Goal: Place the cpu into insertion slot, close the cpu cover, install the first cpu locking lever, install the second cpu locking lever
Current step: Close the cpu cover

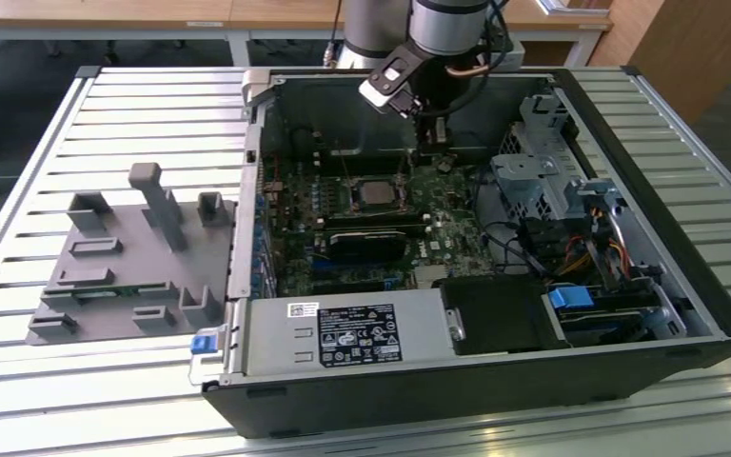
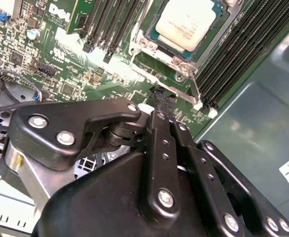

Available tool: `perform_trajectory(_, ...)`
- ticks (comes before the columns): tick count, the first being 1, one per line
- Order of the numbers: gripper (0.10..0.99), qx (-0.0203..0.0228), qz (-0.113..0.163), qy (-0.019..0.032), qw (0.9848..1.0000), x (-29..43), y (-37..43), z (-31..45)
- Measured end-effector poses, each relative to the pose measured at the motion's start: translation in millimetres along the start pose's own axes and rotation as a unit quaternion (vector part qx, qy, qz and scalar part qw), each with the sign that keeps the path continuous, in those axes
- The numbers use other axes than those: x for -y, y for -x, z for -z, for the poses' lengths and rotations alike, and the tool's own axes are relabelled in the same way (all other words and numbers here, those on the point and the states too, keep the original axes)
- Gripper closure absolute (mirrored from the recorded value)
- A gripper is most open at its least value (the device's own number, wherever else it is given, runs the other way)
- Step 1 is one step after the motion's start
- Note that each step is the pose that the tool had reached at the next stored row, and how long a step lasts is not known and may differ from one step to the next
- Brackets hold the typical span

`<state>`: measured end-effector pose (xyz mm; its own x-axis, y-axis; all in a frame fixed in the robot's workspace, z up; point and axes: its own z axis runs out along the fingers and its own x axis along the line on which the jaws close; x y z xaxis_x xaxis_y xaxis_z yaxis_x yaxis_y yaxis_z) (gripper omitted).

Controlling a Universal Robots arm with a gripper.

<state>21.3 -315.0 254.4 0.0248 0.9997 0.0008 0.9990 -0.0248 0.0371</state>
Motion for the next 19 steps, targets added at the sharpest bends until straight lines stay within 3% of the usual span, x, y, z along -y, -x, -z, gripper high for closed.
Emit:
perform_trajectory(4,0.980,0.0000,0.000,0.0000,1.0000,2.7,0.1,-0.7)
perform_trajectory(19,0.980,0.0001,0.000,-0.0001,1.0000,27.7,0.7,-6.3)
